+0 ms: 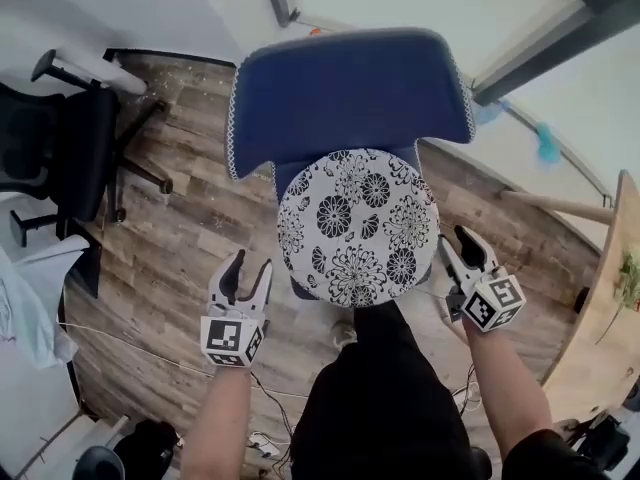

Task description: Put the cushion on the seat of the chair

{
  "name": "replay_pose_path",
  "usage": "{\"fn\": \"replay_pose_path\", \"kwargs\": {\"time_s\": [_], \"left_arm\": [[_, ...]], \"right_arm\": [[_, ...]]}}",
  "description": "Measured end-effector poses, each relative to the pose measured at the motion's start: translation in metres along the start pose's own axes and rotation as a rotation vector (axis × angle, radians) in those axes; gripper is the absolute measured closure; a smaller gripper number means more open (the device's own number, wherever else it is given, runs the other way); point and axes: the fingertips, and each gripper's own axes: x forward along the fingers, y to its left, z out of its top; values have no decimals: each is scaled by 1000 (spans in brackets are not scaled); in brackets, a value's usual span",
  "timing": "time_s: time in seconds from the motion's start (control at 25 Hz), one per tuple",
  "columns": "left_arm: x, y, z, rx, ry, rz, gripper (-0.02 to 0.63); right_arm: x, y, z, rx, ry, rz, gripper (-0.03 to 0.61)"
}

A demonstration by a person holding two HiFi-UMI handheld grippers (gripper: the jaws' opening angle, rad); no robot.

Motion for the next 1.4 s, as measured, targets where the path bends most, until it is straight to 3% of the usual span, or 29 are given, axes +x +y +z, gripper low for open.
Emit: {"fn": "replay_pose_path", "kwargs": {"time_s": [0.52,0.8,1.04,1.24,1.4], "left_arm": [[-118,-14,124,71,-157,55,411],[-170,-20,186,10,-257,111,432],[-202,-71,215,56,-292,55,522],[-228,-88,235,62,-306,23,576],[-255,-81,251,-8,-343,-17,602]], "right_arm": [[-89,93,109,-100,-93,45,507],[-130,147,168,-100,-168,84,537],[-167,171,198,-131,-192,97,546],[-198,182,236,-136,-257,76,552],[-218,200,250,-181,-283,80,554]]}}
